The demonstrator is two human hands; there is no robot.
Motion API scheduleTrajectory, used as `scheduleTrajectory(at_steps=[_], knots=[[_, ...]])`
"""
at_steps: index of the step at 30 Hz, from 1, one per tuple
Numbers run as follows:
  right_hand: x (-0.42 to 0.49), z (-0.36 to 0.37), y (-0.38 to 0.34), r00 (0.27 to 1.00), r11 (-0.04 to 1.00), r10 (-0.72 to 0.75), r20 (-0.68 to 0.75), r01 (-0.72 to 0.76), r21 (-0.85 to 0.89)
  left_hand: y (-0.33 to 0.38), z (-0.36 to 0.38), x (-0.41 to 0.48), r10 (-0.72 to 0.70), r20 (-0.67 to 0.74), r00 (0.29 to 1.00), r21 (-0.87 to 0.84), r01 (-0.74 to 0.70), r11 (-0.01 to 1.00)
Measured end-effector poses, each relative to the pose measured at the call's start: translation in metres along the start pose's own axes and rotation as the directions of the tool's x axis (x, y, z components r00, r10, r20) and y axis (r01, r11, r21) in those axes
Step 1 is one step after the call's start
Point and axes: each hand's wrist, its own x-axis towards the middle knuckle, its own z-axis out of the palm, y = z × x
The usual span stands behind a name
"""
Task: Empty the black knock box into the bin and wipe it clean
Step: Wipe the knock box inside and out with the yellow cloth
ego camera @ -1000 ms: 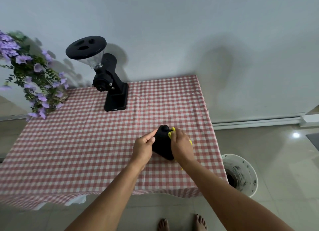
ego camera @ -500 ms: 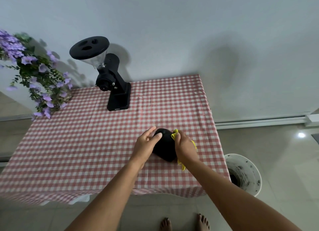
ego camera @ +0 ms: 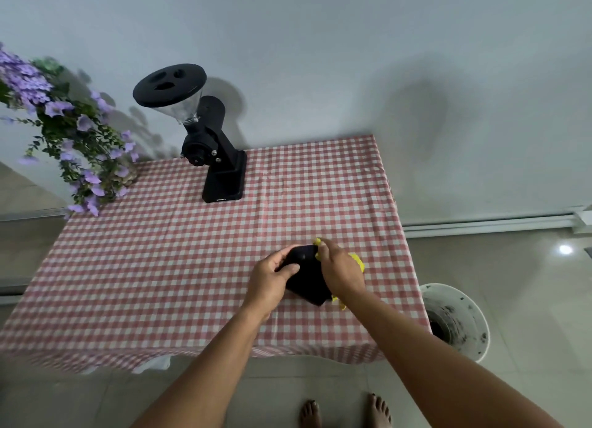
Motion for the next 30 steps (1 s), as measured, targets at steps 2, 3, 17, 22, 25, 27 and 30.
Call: scheduleTrajectory(at_steps=[2,3,17,22,25,27,30], knots=[[0.001,-0.003,-0.009,0.996,0.997,0.075,0.037,-0.074,-0.015,0.000,0.000,0.001,-0.002,-0.007,1.000,0.000,0.002,1.000],[-0.002,0.000,-0.014,1.000,0.998,0.007,0.028,-0.005,-0.059,-0.001,0.000,0.003,-0.008,-0.008,1.000,-0.012,0.008,1.000],[-0.013,-0.010,-0.001,0.970,0.893,0.237,0.048,-0.237,0.383,-0.022,0.005,0.002,-0.062,-0.085,0.994,-0.179,0.046,0.983],[-0.007,-0.012,-0.005,0.938,0.868,0.339,-0.068,-0.284,0.407,-0.014,0.000,0.006,-0.054,-0.019,0.998,-0.011,0.054,0.998],[-0.008,-0.006,0.000,0.967,0.959,0.188,-0.172,-0.143,0.243,-0.006,-0.008,0.008,-0.077,0.068,0.995,0.052,0.074,0.996],[-0.008,-0.008,0.001,0.969,0.971,0.144,-0.203,-0.098,0.218,-0.007,-0.012,0.009,-0.072,0.054,0.996,0.153,0.063,0.986],[-0.009,-0.022,-0.006,0.934,0.913,0.190,-0.303,-0.055,0.404,-0.012,-0.015,0.009,-0.059,-0.020,0.998,0.218,0.062,0.974]])
